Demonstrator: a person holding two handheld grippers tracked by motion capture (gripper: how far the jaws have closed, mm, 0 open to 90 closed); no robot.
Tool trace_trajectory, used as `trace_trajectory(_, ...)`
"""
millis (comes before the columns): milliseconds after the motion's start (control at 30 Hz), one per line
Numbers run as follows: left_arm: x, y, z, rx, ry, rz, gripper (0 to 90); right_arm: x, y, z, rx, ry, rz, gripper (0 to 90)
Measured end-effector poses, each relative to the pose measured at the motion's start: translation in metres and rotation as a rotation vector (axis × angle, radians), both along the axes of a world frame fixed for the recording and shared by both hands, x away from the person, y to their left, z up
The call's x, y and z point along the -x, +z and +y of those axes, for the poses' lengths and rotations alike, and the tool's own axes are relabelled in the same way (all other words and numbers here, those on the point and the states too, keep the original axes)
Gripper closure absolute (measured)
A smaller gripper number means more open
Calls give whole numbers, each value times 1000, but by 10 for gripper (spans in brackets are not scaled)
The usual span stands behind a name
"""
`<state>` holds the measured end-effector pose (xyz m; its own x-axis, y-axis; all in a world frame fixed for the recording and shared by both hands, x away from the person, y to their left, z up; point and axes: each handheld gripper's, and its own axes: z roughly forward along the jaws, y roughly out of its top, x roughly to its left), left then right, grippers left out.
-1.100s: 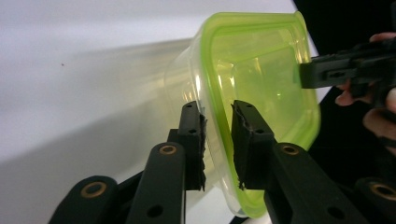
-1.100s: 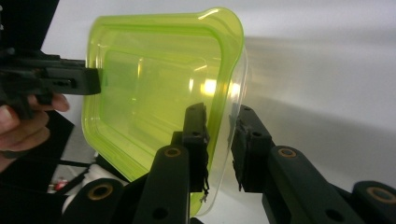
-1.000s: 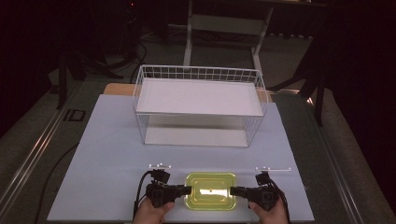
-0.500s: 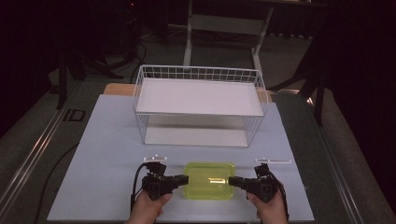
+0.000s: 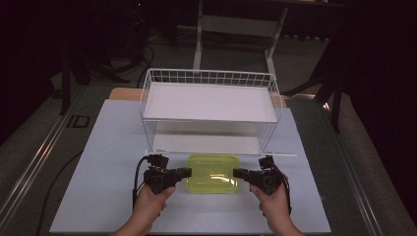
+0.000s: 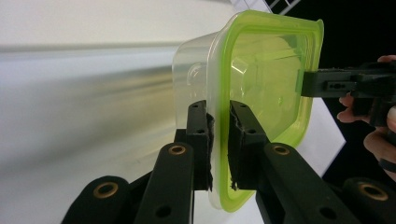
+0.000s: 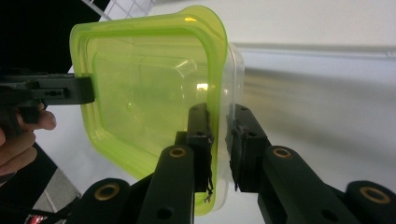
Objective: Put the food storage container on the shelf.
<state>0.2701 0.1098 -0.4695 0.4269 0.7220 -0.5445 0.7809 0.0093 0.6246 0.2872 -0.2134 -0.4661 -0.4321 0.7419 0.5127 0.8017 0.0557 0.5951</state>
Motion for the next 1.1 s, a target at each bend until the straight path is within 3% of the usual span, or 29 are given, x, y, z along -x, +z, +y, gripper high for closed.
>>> trace_trajectory(233, -20, -1, 5, 0, 14, -38, 809, -21, 1, 8, 1, -18, -40, 794)
trace_trajectory(433, -37, -15, 6, -19, 48, -24, 807, -38, -7, 16, 28, -36, -50, 792)
trace_trajectory(600, -52, -33, 5, 1, 63, 23, 805, -50, -16, 20, 74, -55, -51, 792)
trace_trajectory(867, -68, -33, 0, -18, 79, -25, 805, -69, -24, 18, 52, -94, -37, 790)
trace_trajectory(1100, -80, -34, -3, 2, 89, -55, 805, -77, -26, 15, 36, -126, -61, 786)
